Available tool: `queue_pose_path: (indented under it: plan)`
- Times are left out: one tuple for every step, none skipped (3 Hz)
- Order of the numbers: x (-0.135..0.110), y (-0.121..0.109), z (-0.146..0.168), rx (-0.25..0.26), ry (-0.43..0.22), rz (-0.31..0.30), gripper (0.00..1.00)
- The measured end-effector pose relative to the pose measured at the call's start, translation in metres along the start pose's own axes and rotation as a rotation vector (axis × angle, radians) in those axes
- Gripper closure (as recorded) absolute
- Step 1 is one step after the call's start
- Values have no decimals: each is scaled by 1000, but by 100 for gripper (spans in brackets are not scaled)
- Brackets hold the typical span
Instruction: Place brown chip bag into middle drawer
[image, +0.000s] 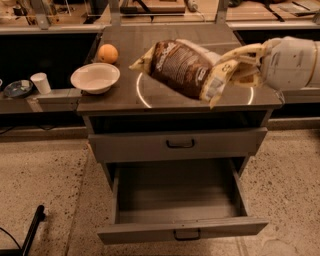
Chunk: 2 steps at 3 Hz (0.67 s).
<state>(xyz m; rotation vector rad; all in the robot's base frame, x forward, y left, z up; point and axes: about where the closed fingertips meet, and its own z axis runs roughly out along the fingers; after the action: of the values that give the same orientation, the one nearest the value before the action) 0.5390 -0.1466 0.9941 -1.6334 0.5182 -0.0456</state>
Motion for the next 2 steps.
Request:
queue_pose_path:
  plan:
    - [-31,31,20,-67,-219,-151,100]
    - [-48,45,15,-115,-293,-185,100]
